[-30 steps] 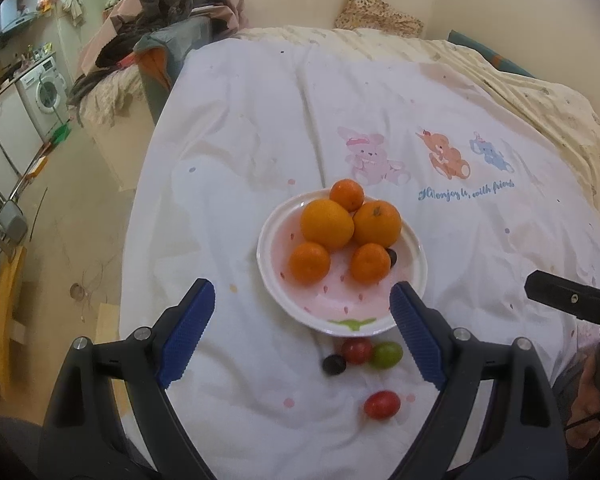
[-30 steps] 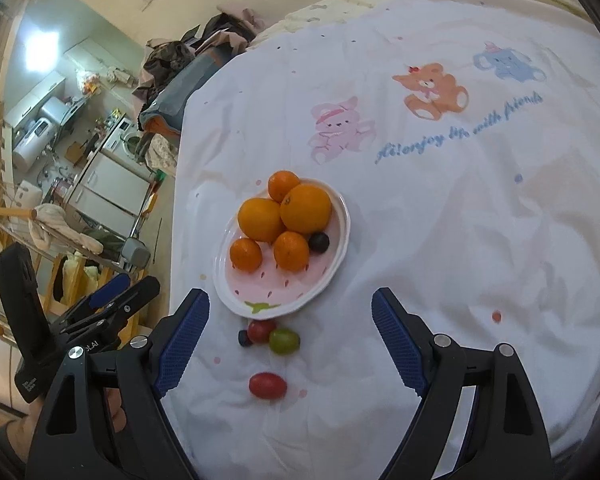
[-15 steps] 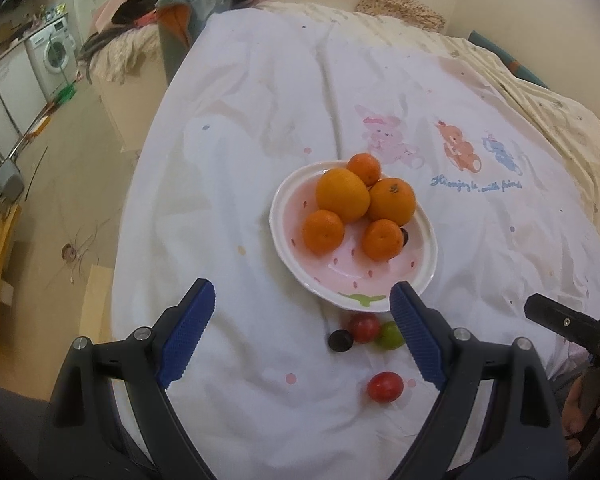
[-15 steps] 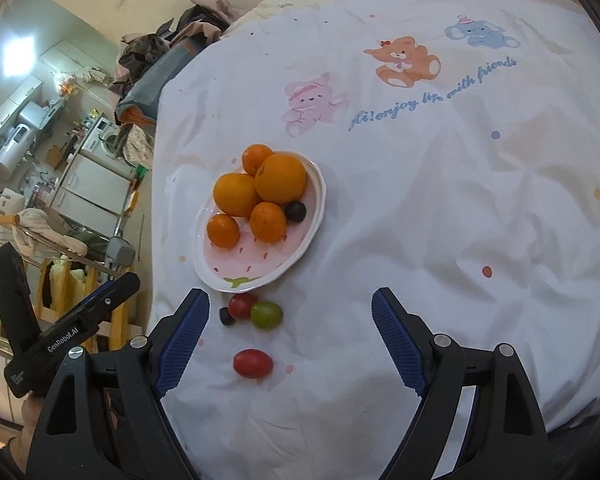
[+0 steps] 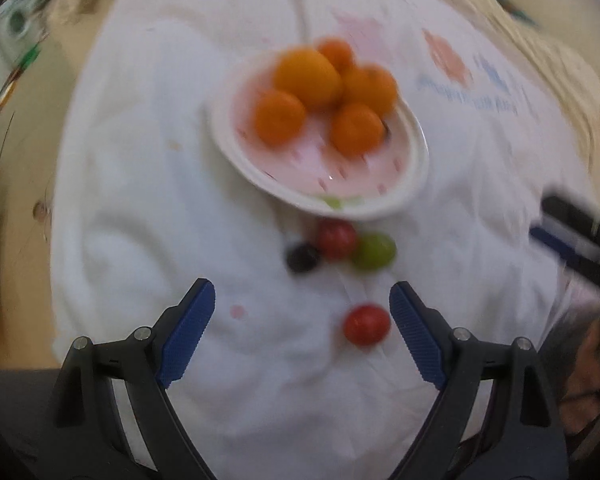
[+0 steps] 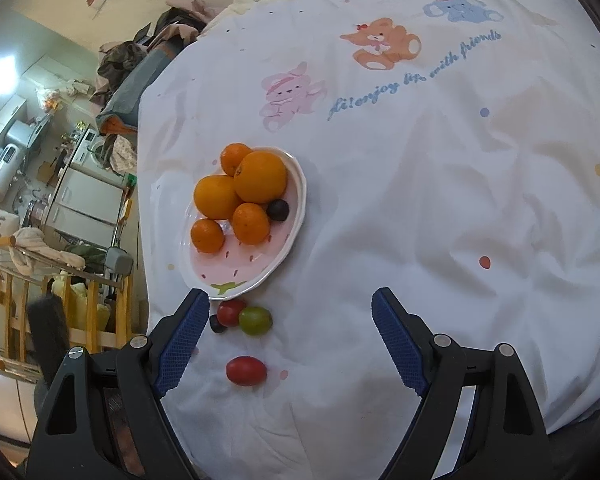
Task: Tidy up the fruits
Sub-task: 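Grasp the large red tomato with the left gripper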
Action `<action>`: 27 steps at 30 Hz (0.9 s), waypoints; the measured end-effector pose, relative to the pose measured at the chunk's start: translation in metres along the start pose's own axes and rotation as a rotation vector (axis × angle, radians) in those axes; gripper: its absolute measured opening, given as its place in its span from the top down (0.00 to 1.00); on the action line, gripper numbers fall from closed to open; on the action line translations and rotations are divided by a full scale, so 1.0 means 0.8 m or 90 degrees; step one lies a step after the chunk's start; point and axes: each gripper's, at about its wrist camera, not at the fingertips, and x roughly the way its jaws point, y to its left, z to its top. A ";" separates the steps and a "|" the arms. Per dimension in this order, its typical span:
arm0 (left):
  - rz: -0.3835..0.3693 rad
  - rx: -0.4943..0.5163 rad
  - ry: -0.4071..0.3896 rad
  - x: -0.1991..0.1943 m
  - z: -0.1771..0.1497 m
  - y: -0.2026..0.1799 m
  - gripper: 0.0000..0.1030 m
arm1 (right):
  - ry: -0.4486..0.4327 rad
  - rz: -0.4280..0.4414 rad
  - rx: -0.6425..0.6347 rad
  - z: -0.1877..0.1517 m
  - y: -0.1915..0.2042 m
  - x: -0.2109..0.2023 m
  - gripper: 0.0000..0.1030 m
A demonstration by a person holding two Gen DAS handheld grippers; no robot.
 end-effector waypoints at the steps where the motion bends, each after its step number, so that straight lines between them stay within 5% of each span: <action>1: 0.006 0.023 0.002 0.004 -0.004 -0.011 0.16 | -0.004 -0.003 0.005 0.001 -0.002 -0.001 0.17; 7: 0.013 0.088 0.024 0.024 -0.015 -0.048 0.18 | -0.009 -0.003 0.045 0.006 -0.021 -0.004 0.17; 16: 0.027 0.136 0.066 0.056 -0.020 -0.073 0.47 | -0.012 0.002 0.063 0.006 -0.027 -0.007 0.17; 20: 0.032 0.143 0.062 0.057 -0.018 -0.078 0.68 | -0.009 0.000 0.063 0.006 -0.027 -0.007 0.17; 27: 0.010 0.133 0.037 0.030 -0.013 -0.069 0.68 | -0.008 -0.005 0.055 0.007 -0.025 -0.006 0.17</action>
